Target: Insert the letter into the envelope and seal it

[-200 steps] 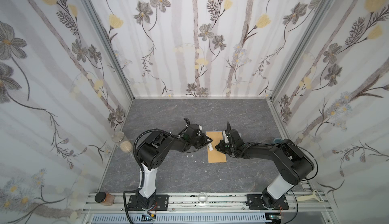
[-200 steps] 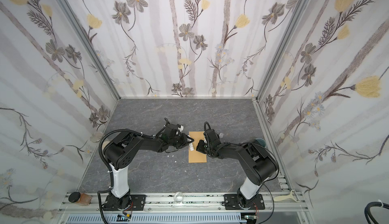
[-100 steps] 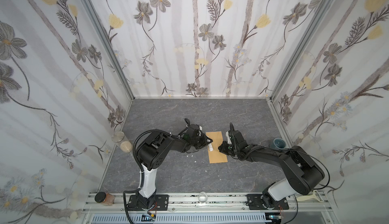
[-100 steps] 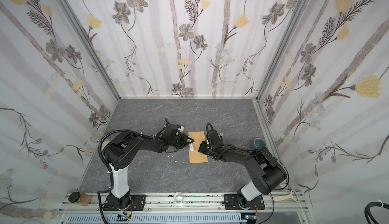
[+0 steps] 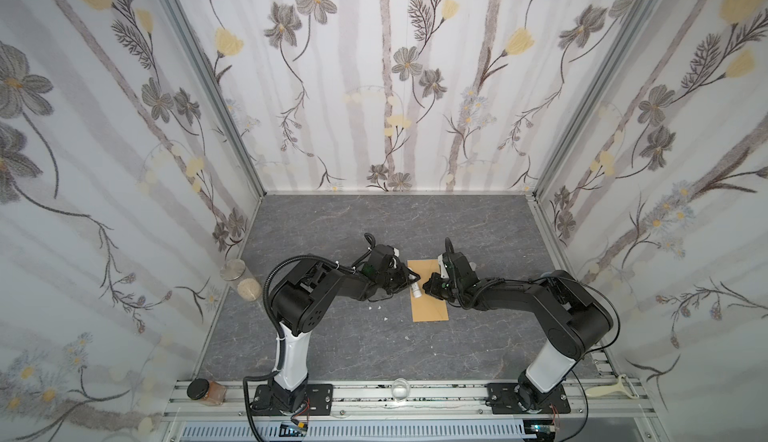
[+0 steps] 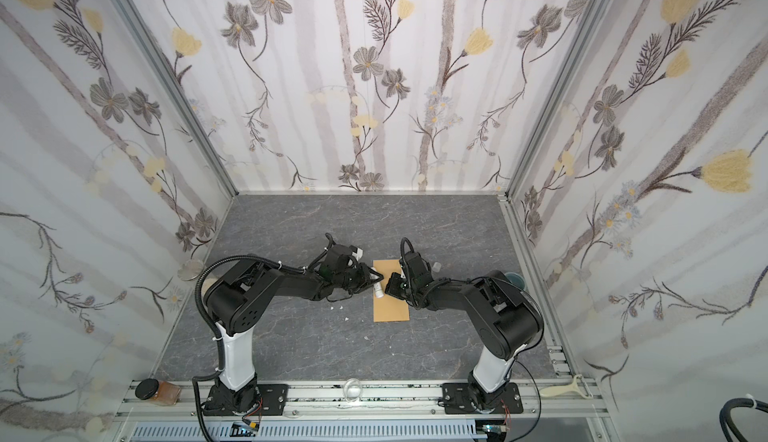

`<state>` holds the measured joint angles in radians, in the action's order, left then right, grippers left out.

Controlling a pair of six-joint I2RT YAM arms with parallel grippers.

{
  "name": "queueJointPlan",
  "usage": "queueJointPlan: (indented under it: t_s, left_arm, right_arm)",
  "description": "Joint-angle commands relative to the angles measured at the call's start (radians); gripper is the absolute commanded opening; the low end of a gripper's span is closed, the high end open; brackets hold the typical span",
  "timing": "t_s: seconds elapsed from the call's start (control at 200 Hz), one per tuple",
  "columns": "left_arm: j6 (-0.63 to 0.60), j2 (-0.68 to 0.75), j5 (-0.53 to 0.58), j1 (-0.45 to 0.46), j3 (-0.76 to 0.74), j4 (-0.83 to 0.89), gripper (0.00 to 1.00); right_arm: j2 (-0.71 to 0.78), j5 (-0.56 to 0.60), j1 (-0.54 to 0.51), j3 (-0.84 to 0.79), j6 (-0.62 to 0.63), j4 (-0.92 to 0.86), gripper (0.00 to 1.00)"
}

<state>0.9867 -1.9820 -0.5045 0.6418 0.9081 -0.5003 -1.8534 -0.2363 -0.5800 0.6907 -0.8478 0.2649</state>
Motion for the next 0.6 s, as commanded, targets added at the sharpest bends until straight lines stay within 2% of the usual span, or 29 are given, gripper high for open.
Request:
queueJointPlan:
  t_s: [0.0,0.18,0.595]
  left_arm:
    - [-0.005,-0.010,0.022,0.001,0.001,0.109,0.00]
    - [-0.011,-0.011,0.020,-0.001,0.011,0.109,0.00]
    - [-0.017,-0.013,0.017,-0.002,0.019,0.108,0.00]
  right_arm:
    - [0.060,0.020,0.002,-0.018,-0.003,-0.031,0.00]
    - [0.122,0.042,0.008,-0.064,0.007,-0.060,0.00]
    - [-0.038,0.015,0.012,0.029,0.005,-0.006,0.00]
